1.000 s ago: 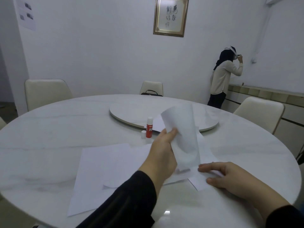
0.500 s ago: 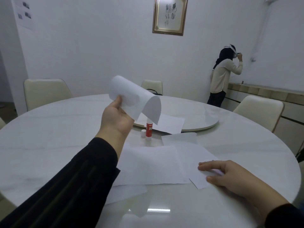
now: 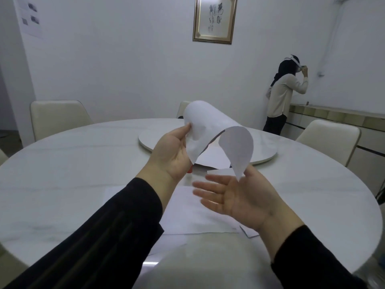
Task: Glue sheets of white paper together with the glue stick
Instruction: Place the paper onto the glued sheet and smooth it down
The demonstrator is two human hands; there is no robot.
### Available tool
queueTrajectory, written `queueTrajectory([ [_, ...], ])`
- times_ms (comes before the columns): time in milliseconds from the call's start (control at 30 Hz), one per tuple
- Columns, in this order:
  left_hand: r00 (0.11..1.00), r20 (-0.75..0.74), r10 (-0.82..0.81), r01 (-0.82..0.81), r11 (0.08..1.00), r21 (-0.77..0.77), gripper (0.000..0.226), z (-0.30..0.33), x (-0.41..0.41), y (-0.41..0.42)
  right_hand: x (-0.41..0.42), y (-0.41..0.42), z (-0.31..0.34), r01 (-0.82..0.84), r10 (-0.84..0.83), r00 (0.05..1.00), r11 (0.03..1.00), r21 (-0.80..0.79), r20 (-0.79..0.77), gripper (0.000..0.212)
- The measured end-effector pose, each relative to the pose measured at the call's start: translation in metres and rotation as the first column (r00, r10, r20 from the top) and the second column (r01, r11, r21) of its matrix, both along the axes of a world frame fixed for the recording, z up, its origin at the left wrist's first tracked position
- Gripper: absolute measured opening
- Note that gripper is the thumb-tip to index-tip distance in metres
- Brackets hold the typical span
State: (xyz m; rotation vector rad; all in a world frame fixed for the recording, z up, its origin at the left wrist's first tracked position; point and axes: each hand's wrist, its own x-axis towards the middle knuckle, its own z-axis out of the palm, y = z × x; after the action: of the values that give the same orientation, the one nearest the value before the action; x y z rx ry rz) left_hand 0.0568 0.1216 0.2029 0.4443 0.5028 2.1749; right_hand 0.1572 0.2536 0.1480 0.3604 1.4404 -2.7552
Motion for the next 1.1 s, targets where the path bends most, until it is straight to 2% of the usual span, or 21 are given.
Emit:
queueTrajectory([
  [33, 0.999, -0.028, 0.018, -0.019, 0.999, -0.029, 0.043, 0.0, -0.002, -0.003, -0.002, -0.001, 0.003, -0.031, 0.022, 0.997, 0.993, -0.117, -0.076, 0.065],
  [100, 0.986, -0.134, 0.099, -0.119, 0.981, -0.151, 0.036, 0.0, -0.009, -0.014, -0.003, 0.002, 0.011, 0.041, -0.091, 0.979, 0.964, -0.263, -0.183, 0.04],
  [167, 0.952, -0.266, 0.151, -0.23, 0.927, -0.296, 0.028, -0.003, -0.017, -0.031, -0.002, 0.01, 0.016, 0.226, -0.274, 0.945, 0.941, -0.252, -0.177, 0.02],
  [200, 0.934, -0.321, 0.158, -0.276, 0.888, -0.367, 0.025, -0.007, -0.022, -0.04, 0.0, 0.016, 0.016, 0.313, -0.337, 0.929, 0.936, -0.162, -0.155, 0.017],
  [233, 0.916, -0.366, 0.164, -0.324, 0.842, -0.432, 0.023, -0.012, -0.026, -0.05, 0.0, 0.022, 0.014, 0.373, -0.37, 0.92, 0.928, -0.002, -0.128, 0.016],
  [300, 0.867, -0.47, 0.166, -0.434, 0.714, -0.549, 0.019, -0.025, -0.034, -0.064, 0.002, 0.029, 0.008, 0.354, -0.363, 0.93, 0.846, 0.399, -0.056, 0.019],
  [333, 0.828, -0.538, 0.159, -0.508, 0.619, -0.599, 0.017, -0.034, -0.038, -0.069, 0.002, 0.03, 0.005, 0.317, -0.357, 0.934, 0.789, 0.526, -0.027, 0.021],
  [400, 0.744, -0.653, 0.139, -0.639, 0.431, -0.637, 0.013, -0.053, -0.043, -0.075, 0.001, 0.027, 0.0, 0.291, -0.378, 0.926, 0.727, 0.622, 0.009, 0.02],
  [433, 0.709, -0.693, 0.128, -0.684, 0.364, -0.632, 0.013, -0.062, -0.044, -0.076, 0.001, 0.025, -0.003, 0.285, -0.386, 0.922, 0.713, 0.64, 0.02, 0.019],
  [533, 0.627, -0.771, 0.111, -0.771, 0.223, -0.596, 0.02, -0.084, -0.044, -0.079, -0.001, 0.018, -0.008, 0.24, -0.369, 0.928, 0.697, 0.676, 0.052, 0.018],
  [600, 0.646, -0.749, 0.147, -0.76, 0.219, -0.612, 0.02, -0.093, -0.046, -0.082, -0.001, 0.017, -0.01, 0.218, -0.367, 0.928, 0.677, 0.703, 0.066, 0.021],
  [700, 0.706, -0.697, 0.125, -0.695, 0.316, -0.646, 0.011, -0.096, -0.05, -0.088, 0.0, 0.019, -0.011, 0.233, -0.39, 0.919, 0.656, 0.718, 0.058, 0.024],
  [767, 0.711, -0.696, 0.106, -0.68, 0.356, -0.641, 0.008, -0.099, -0.051, -0.092, 0.001, 0.02, -0.013, 0.229, -0.384, 0.921, 0.66, 0.715, 0.059, 0.024],
  [867, 0.67, -0.728, 0.144, -0.726, 0.33, -0.603, 0.005, -0.102, -0.051, -0.094, 0.003, 0.023, -0.017, 0.229, -0.366, 0.929, 0.673, 0.703, 0.047, 0.02],
  [1000, 0.607, -0.78, 0.151, -0.787, 0.245, -0.566, 0.007, -0.102, -0.047, -0.091, 0.007, 0.025, -0.022, 0.244, -0.359, 0.933, 0.687, 0.684, 0.027, 0.012],
  [1100, 0.584, -0.798, 0.15, -0.807, 0.213, -0.551, 0.006, -0.1, -0.045, -0.089, 0.008, 0.025, -0.022, 0.228, -0.346, 0.938, 0.687, 0.691, 0.035, 0.018],
])
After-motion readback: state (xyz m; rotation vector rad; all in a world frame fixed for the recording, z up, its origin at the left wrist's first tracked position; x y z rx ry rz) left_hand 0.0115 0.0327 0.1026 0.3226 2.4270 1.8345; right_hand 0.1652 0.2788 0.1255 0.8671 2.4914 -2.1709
